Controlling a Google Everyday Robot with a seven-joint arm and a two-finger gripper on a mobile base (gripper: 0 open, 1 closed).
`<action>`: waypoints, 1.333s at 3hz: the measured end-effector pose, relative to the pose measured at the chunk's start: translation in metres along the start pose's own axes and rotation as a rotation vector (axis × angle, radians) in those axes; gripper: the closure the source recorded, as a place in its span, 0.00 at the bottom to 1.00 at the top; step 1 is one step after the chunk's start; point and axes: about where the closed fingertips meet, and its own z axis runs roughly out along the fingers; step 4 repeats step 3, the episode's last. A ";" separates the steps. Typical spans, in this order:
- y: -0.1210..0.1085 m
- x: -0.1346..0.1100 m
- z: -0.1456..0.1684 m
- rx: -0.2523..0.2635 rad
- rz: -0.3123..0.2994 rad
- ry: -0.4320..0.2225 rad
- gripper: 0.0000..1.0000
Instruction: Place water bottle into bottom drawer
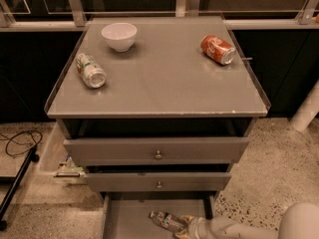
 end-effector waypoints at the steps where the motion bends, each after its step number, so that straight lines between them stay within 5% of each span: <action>1: 0.000 0.000 0.000 0.000 0.000 0.000 0.11; 2: 0.000 0.000 0.000 0.000 0.000 0.000 0.00; 4: 0.000 0.000 0.000 0.000 0.000 0.000 0.00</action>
Offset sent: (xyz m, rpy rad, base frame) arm 0.0000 0.0000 0.0000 0.0000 0.0000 0.0000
